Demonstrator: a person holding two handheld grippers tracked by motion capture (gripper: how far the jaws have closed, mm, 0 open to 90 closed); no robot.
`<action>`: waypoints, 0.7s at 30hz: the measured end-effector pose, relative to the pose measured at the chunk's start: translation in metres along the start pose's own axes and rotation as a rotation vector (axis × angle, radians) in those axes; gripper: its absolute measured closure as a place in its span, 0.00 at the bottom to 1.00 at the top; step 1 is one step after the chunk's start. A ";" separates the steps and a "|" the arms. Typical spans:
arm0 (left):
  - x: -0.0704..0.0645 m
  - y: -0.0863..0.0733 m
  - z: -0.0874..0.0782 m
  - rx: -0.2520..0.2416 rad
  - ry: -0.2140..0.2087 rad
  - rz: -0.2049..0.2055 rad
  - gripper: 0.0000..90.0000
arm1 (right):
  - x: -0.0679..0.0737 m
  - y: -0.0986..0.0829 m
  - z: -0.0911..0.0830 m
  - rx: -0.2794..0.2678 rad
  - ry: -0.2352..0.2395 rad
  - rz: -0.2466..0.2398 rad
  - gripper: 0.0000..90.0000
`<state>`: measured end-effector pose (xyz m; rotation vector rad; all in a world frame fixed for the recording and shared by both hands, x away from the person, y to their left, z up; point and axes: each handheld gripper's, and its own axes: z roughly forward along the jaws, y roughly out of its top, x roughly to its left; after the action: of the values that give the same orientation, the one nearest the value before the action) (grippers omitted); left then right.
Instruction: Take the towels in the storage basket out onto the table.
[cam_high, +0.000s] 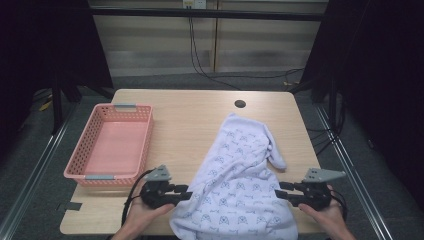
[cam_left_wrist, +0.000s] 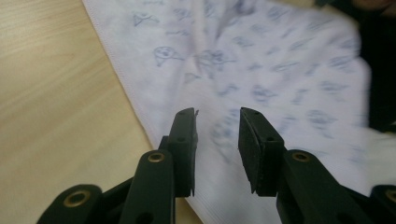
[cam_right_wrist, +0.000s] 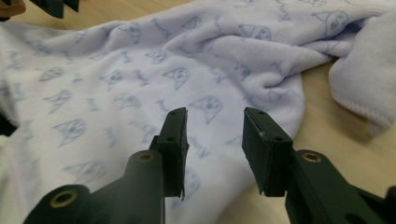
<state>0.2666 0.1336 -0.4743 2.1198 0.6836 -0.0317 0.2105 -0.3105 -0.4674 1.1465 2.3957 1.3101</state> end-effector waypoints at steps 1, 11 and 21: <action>0.005 0.007 0.014 0.036 -0.008 0.007 0.75 | -0.003 0.004 0.007 0.006 -0.004 -0.001 0.65; 0.014 0.013 0.052 0.096 0.007 0.074 0.81 | -0.017 0.029 0.079 0.114 -0.018 -0.060 0.57; -0.011 -0.013 0.024 0.144 -0.002 0.097 0.95 | -0.004 0.024 0.085 0.141 0.000 -0.087 0.62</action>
<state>0.2566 0.1167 -0.4955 2.2885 0.5918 -0.0304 0.2675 -0.2512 -0.5006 1.0628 2.5419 1.1309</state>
